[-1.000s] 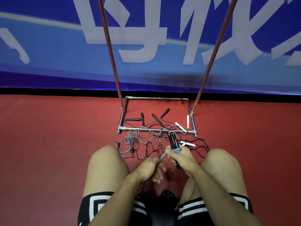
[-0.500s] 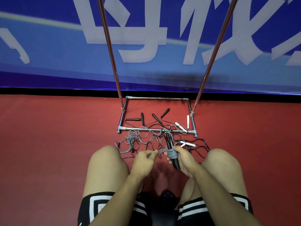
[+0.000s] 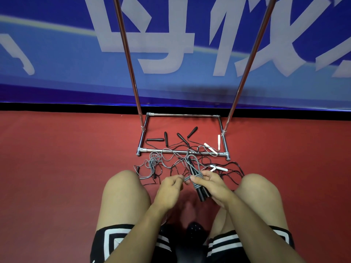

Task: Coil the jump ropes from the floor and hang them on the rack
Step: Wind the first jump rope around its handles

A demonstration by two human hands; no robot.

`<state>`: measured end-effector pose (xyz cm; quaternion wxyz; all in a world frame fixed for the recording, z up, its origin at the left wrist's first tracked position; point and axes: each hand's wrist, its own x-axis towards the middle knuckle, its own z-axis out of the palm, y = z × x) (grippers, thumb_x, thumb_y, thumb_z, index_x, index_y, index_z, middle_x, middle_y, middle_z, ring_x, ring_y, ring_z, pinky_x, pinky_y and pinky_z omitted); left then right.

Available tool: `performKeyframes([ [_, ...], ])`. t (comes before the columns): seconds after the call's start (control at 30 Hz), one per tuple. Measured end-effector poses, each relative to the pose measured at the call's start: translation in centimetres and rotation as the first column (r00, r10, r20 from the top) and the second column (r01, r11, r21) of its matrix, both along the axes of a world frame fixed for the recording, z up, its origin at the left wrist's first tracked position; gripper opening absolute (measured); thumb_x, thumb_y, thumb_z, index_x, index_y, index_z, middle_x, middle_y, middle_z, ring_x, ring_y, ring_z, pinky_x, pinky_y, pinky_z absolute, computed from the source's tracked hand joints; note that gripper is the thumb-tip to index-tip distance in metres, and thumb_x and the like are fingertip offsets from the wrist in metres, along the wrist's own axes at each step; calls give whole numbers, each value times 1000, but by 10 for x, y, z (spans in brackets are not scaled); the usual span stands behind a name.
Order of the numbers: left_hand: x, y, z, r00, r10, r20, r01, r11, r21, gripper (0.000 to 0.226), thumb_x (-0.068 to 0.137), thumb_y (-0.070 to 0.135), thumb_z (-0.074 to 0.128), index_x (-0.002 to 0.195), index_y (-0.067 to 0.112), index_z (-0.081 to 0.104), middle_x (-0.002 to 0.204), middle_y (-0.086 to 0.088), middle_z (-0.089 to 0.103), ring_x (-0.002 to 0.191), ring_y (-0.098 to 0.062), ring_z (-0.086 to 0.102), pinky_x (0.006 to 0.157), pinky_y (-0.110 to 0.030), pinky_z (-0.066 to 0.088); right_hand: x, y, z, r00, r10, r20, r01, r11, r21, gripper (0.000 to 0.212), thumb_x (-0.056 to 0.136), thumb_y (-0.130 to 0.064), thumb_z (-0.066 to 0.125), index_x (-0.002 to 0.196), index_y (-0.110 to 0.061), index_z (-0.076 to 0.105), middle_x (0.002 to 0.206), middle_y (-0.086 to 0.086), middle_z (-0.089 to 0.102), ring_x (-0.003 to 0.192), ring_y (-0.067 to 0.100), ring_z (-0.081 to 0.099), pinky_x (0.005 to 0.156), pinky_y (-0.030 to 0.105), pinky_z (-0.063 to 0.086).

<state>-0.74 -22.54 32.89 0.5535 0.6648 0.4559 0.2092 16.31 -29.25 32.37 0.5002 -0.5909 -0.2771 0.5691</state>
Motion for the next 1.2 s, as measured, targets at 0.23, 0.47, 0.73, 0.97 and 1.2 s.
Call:
performKeyframes([
  [0.23, 0, -1, -3, 998, -58, 14, 58, 997, 49, 53, 89, 59, 36, 56, 21, 52, 57, 3, 51, 57, -13, 43, 64, -36, 35, -8, -3, 6, 993, 0, -120, -15, 993, -120, 31, 90, -9, 77, 114, -5, 59, 87, 7, 62, 72, 17, 61, 63, 36, 56],
  [0.47, -3, -3, 6, 990, -128, -58, 132, 988, 79, 59, 97, 45, 34, 61, 7, 60, 50, 10, 52, 52, -5, 46, 62, -30, 34, -6, -4, 6, 996, 54, -70, -61, 992, -109, 34, 92, -10, 74, 121, -6, 56, 84, 7, 64, 65, 20, 60, 53, 29, 46],
  [0.73, 2, -3, 6, 986, -162, -37, 144, 946, -289, 71, 111, 37, 26, 69, 1, 71, 52, -11, 65, 43, -20, 54, 50, -26, 47, -4, -4, -1, 995, -43, 88, 44, 999, -17, 14, 94, -11, 73, 105, -3, 69, 76, 4, 62, 62, 14, 55, 55, 24, 44],
  [0.97, 3, -8, -6, 946, -317, -70, 242, 833, -498, 71, 110, 39, 18, 74, 5, 69, 63, -17, 69, 46, -25, 61, 45, -23, 45, 9, 5, 0, 917, -398, -10, 398, 914, 83, 12, 95, -9, 70, 105, -1, 68, 67, 0, 57, 59, 15, 48, 57, 27, 43],
  [1.2, 7, -4, 2, 973, -176, 153, 212, 938, -273, 40, 111, 24, 40, 83, 9, 65, 63, -5, 72, 43, -12, 55, 47, -23, 38, 13, 4, 4, 869, -491, -58, 494, 858, 137, 7, 99, -8, 64, 105, -4, 66, 89, 8, 73, 74, 15, 68, 60, 23, 54],
])
